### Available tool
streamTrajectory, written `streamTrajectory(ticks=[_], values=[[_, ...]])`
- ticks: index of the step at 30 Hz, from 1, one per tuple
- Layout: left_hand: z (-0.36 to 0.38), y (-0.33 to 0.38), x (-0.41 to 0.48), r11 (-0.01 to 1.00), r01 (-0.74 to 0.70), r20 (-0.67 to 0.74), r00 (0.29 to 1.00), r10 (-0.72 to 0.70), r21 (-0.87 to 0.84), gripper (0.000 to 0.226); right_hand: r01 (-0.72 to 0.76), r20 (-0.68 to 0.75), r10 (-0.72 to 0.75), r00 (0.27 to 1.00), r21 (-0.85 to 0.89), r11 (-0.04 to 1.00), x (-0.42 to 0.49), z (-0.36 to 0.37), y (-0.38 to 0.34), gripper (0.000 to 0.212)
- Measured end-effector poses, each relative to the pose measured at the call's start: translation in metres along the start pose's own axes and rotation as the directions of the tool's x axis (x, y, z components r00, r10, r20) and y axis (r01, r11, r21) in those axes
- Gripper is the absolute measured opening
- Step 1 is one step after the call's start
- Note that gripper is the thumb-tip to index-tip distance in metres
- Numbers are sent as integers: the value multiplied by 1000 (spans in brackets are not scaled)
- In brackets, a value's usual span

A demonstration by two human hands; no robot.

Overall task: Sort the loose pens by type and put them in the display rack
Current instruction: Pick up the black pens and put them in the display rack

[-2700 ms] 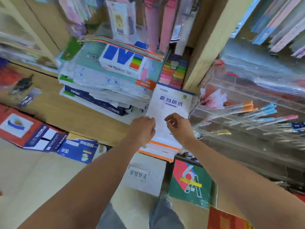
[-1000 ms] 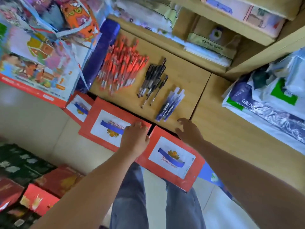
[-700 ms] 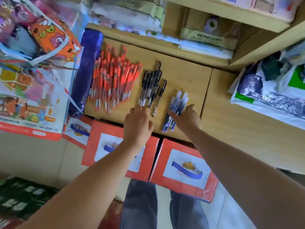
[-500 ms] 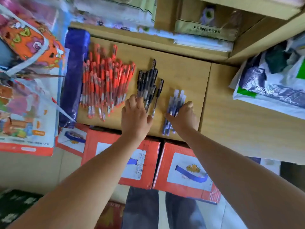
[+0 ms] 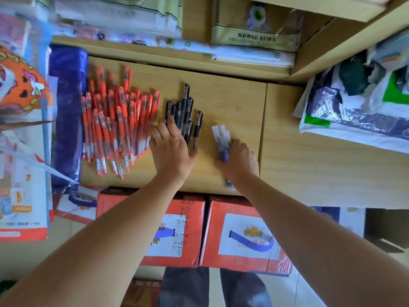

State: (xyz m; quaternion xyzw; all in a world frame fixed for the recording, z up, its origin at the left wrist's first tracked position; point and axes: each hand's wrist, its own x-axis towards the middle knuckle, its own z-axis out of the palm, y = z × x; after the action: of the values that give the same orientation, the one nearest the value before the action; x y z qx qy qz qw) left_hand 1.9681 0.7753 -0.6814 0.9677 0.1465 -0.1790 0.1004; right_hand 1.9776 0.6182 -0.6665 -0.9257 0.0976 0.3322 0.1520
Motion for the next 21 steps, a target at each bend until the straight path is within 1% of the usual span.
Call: streamTrajectory(ticks=[3, 7, 10, 14, 15, 17, 21], values=[[-1, 1, 4, 999, 8, -7, 1000, -8, -31, 103, 24, -11, -24, 1000, -24, 999, 1, -3, 1, 42], [-2, 0, 8, 998, 20, -12, 1000, -20, -61, 103, 56, -9, -56, 998, -1, 998, 2, -6, 6, 32], [-4, 4, 12, 997, 36, 1, 999, -36, -75, 102, 65, -18, -63, 998, 97, 993, 5, -5, 11, 22], [-6, 8, 18, 995, 73, 30, 997, -71, -68, 101, 22, -34, -14, 999, 243, 970, 8, -2, 19, 16], [-5, 9, 18, 993, 81, 29, 996, -79, -80, 99, 20, -33, -11, 999, 268, 963, 8, -2, 21, 16], [-3, 13, 19, 989, 89, 21, 996, -87, -114, 86, 27, -24, -21, 1000, 305, 952, 9, -2, 25, 16], [1, 16, 19, 997, 62, 39, 997, -60, -46, 64, 18, -8, -16, 1000, 391, 920, 11, -5, 31, 15]])
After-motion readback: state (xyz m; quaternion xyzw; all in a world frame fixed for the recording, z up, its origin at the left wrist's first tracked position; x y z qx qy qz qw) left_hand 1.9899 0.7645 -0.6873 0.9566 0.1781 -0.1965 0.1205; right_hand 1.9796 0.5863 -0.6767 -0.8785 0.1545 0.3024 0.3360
